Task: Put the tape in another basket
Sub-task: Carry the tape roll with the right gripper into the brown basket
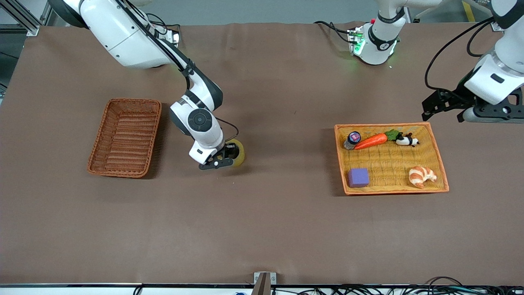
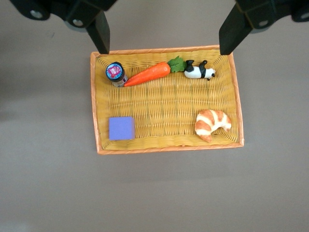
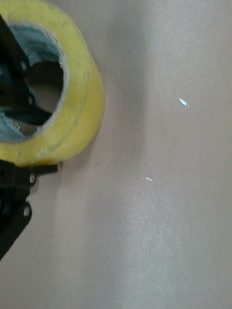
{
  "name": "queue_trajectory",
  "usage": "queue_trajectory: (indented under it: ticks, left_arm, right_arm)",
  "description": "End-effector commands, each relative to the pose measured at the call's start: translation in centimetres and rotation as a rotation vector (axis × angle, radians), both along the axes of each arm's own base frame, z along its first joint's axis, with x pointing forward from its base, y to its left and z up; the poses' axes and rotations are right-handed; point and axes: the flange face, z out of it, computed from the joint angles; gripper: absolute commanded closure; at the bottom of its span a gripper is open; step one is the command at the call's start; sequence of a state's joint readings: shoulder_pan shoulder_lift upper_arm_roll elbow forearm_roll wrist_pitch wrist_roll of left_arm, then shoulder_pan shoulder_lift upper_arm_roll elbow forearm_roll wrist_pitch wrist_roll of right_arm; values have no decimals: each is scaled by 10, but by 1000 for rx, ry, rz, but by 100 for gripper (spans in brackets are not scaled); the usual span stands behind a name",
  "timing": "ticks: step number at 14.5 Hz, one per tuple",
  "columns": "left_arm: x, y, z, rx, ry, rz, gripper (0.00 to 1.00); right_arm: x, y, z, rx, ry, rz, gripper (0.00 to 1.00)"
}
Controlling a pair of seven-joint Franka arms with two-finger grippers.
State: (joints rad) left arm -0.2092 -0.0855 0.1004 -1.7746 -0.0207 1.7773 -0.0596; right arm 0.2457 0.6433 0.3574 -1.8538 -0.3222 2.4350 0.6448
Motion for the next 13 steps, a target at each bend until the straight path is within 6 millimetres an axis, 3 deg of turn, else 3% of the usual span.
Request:
queue_trajectory:
  ticks: [1, 2, 4, 6, 9, 11, 13]
  left_arm:
    - [-13, 8, -1, 17, 7, -18, 0]
    - [-11, 9, -2, 21, 9, -17, 0]
    - [-6, 19, 1, 34, 0, -51, 0]
    - [2, 25, 6, 45, 8, -74, 0]
    - [10, 31, 11, 53, -1, -56, 0]
    - [18, 32, 12, 70, -7, -64, 0]
    - [25, 38, 13, 70, -11, -56, 0]
  right_arm:
    - [2, -5, 4, -25, -1, -30, 100]
    - [7, -9, 10, -45, 10, -41, 100]
    - [22, -17, 47, -69, 23, -69, 100]
    - [38, -45, 93, -74, 40, -120, 100]
    - [51, -110, 165, -85, 62, -109, 100]
    - [63, -196, 199, -34, 107, -112, 99]
    - [54, -268, 208, -12, 128, -52, 98]
